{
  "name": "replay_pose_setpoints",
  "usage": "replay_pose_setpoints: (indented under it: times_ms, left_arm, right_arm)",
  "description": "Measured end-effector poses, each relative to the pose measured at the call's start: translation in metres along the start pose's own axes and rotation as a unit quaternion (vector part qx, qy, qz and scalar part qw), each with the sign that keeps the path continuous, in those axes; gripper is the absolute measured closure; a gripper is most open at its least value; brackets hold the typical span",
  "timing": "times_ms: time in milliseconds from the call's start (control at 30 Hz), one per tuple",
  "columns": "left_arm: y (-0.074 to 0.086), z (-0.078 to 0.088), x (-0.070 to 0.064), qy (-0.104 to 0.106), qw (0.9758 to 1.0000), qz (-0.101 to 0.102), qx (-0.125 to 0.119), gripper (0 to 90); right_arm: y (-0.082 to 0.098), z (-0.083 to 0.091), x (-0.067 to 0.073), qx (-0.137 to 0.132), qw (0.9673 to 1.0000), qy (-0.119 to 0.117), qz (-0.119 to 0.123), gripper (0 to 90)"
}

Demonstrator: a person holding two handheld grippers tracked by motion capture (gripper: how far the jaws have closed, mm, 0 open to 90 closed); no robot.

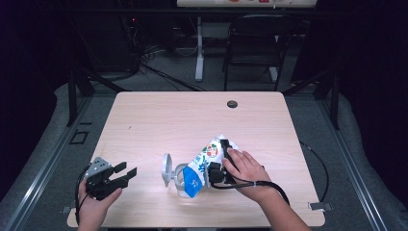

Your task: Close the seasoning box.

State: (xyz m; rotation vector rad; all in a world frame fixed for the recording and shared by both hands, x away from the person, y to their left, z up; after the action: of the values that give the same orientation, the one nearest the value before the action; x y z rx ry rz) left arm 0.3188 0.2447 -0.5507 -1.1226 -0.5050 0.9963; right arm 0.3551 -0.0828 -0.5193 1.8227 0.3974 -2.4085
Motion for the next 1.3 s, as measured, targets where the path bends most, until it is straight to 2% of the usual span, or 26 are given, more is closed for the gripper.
replay_pose_setpoints:
  times_ms: [1300]
  left_arm:
    - [-0.0004, 0.0004, 0.0000, 0.000, 1.0000, -0.001, 0.001, 49.0]
  right_arm:
    - [-0.0007, 0.0007, -0.0008, -0.002, 1.0000, 0.001, 0.006, 52.7]
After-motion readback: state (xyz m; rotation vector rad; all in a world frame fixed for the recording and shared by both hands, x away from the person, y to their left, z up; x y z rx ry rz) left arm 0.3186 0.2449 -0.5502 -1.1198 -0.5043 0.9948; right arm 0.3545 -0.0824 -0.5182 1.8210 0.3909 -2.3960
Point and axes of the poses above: each handheld gripper's, and its own axes: z roughly backward along the jaws, y roughly out of its underside, x roughly to its left, the point moved 6 cm from there along -z, roughly forward along the jaws, and after that the axes turned 10 degrees about -x, right-handed, at the moved point
